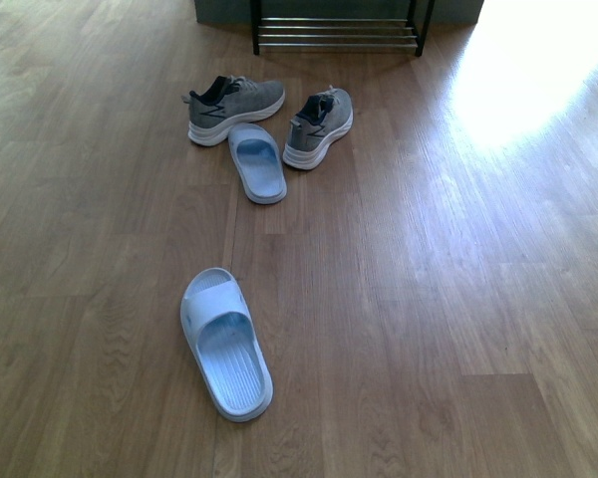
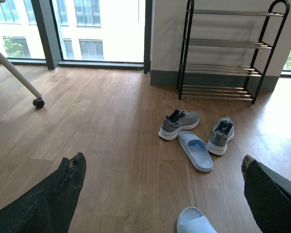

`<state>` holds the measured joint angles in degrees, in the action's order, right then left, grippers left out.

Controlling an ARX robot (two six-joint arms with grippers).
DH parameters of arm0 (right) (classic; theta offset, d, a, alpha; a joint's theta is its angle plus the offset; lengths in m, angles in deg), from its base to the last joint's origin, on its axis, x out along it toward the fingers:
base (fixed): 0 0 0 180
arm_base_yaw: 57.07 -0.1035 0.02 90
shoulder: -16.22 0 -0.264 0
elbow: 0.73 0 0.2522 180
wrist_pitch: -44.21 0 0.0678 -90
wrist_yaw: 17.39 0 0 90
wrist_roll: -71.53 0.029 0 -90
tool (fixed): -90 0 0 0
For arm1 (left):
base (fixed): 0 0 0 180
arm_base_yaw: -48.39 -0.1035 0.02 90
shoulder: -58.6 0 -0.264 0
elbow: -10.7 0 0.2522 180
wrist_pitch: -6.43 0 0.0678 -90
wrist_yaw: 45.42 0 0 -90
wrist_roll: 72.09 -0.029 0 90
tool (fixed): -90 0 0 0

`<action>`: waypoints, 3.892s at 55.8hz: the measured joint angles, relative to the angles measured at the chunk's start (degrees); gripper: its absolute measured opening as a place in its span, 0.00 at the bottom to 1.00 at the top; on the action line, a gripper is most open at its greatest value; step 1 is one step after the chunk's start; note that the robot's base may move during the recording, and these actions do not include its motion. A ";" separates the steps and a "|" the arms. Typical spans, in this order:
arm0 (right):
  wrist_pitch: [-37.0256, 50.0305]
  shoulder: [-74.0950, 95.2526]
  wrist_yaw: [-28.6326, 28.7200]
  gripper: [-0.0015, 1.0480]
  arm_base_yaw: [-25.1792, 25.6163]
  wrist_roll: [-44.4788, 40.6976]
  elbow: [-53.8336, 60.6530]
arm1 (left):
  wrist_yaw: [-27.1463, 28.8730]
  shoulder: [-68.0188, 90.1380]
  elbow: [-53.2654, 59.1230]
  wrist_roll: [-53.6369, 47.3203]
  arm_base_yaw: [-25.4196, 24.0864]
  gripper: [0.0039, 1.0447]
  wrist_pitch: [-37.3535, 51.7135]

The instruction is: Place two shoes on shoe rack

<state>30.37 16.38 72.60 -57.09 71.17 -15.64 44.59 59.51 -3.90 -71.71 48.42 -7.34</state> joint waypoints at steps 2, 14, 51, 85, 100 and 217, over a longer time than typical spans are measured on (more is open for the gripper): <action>0.00 0.00 0.02 0.91 0.00 0.00 0.00 | 0.00 0.00 0.00 0.00 0.00 0.91 0.00; 0.00 0.00 0.02 0.91 0.00 0.00 0.00 | 0.00 0.00 0.00 0.00 0.00 0.91 0.00; 0.00 0.00 0.00 0.91 0.00 0.00 0.00 | 0.00 0.00 0.00 0.00 0.00 0.91 0.00; 0.00 0.00 0.02 0.91 0.00 0.00 0.00 | 0.00 0.00 0.00 0.00 0.00 0.91 0.00; 0.00 0.00 0.02 0.91 0.00 0.00 0.00 | 0.00 0.00 0.02 0.00 0.00 0.91 0.00; 0.00 0.04 0.00 0.91 0.00 0.00 0.00 | 0.02 0.00 0.00 0.00 0.00 0.91 0.00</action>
<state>30.37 16.43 72.60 -57.09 71.17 -15.64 44.61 59.51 -3.90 -71.71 48.42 -7.34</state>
